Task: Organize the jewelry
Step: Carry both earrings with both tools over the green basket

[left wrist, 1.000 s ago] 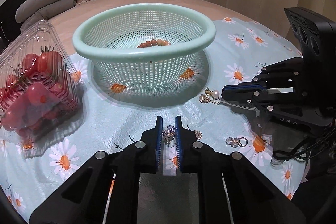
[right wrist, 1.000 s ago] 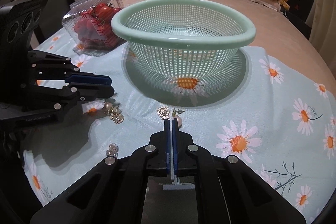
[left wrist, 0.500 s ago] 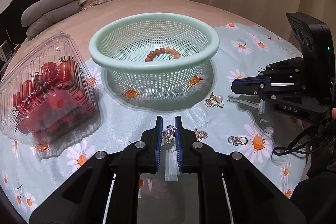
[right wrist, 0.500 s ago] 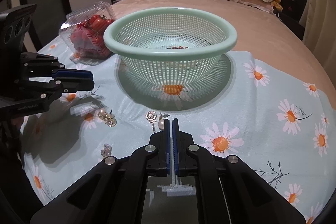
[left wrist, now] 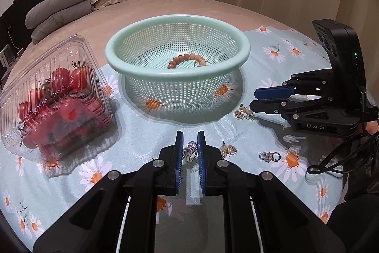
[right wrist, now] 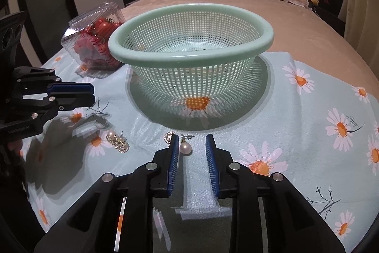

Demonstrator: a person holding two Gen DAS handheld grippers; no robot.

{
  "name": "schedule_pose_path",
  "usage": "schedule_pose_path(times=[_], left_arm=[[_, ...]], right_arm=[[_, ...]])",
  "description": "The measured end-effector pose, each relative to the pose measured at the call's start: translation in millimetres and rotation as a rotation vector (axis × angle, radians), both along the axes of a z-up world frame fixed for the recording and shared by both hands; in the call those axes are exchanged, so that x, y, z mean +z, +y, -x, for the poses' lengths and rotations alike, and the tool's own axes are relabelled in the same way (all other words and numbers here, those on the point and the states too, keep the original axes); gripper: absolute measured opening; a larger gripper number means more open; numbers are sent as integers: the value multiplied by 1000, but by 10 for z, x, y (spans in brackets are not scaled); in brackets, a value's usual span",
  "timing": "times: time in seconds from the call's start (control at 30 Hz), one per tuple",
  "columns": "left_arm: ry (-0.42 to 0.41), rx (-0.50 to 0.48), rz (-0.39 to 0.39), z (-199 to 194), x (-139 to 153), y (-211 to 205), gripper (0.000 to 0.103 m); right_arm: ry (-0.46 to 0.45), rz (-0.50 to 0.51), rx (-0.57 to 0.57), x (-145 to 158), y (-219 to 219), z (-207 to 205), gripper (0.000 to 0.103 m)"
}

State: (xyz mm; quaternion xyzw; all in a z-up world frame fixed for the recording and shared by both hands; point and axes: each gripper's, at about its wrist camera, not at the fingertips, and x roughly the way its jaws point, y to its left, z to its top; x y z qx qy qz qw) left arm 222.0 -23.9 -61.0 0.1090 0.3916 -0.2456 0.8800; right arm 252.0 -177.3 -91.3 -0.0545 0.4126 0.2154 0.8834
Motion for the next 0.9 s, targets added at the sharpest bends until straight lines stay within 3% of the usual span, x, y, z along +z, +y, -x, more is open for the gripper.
schedule_pose_path(times=[0.13,0.23,0.33,0.5,0.9], left_arm=[[7,-6,-4,0,-21,-16,12],[9,-8,-2,-12,-24,-12,12],[8,-7,0,-18,-23,-10,12],[4,-5,-1,-19,-4,1,12],[-31,-12,-6,23,198,-8,12]], right_arm=[[15,8,16,-67,73,-23,23],[14,80,22,-153,161,-14,23],[19,46,16,-126,110,-19,11],[19,61,27,-106,117,11,11],[-84,75,34,383,39,209,11]])
